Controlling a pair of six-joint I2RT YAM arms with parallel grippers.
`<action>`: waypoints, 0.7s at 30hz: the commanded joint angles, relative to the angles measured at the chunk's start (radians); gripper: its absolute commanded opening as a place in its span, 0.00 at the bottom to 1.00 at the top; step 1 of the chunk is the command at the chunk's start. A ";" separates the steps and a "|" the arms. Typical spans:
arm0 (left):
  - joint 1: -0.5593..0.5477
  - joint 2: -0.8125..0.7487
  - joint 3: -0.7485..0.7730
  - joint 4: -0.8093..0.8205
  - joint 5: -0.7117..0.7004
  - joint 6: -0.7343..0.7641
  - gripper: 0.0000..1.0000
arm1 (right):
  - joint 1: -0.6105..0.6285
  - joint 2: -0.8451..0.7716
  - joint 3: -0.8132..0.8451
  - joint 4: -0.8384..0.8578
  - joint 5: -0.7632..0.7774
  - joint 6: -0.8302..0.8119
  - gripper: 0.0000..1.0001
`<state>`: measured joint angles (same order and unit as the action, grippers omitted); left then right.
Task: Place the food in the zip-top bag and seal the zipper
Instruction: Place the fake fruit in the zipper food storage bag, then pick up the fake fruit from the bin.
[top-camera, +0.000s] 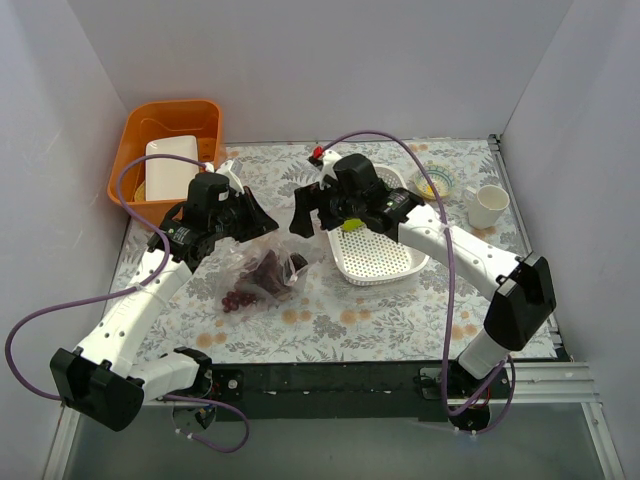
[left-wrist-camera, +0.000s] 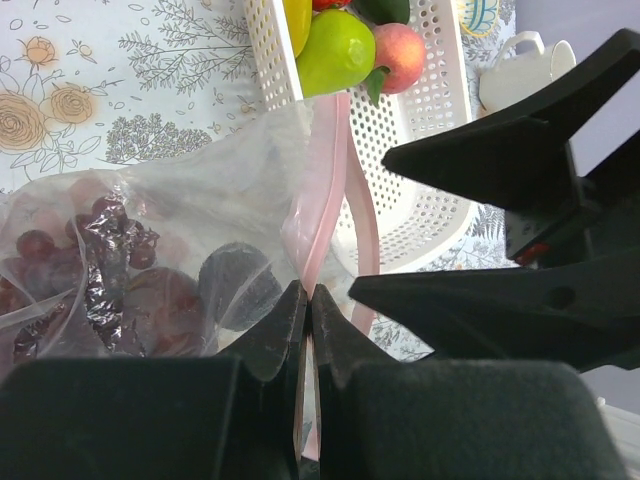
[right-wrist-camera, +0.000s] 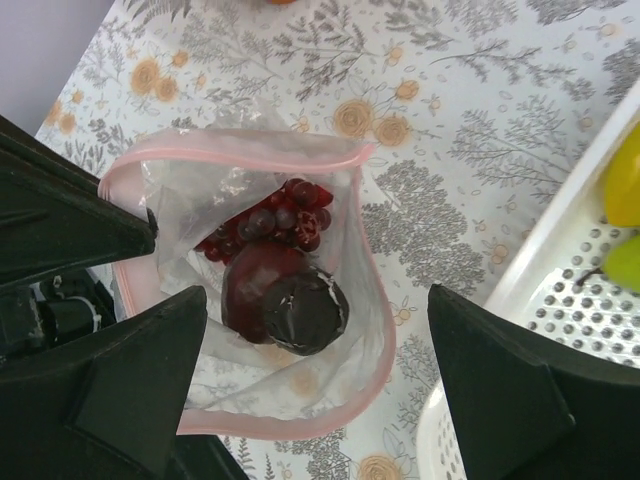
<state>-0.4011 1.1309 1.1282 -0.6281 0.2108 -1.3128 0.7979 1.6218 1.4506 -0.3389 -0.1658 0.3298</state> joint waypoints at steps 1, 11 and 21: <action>0.005 -0.013 0.018 0.013 0.018 0.004 0.00 | -0.026 -0.063 0.067 -0.024 0.112 -0.037 0.98; 0.005 -0.010 0.015 0.019 0.021 0.004 0.00 | -0.262 0.070 0.014 -0.120 0.285 0.104 0.98; 0.005 0.004 0.022 0.025 0.015 0.001 0.00 | -0.308 0.286 0.091 -0.017 0.321 0.158 0.98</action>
<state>-0.4011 1.1435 1.1282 -0.6205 0.2184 -1.3132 0.4950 1.8866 1.4570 -0.4160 0.1299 0.4503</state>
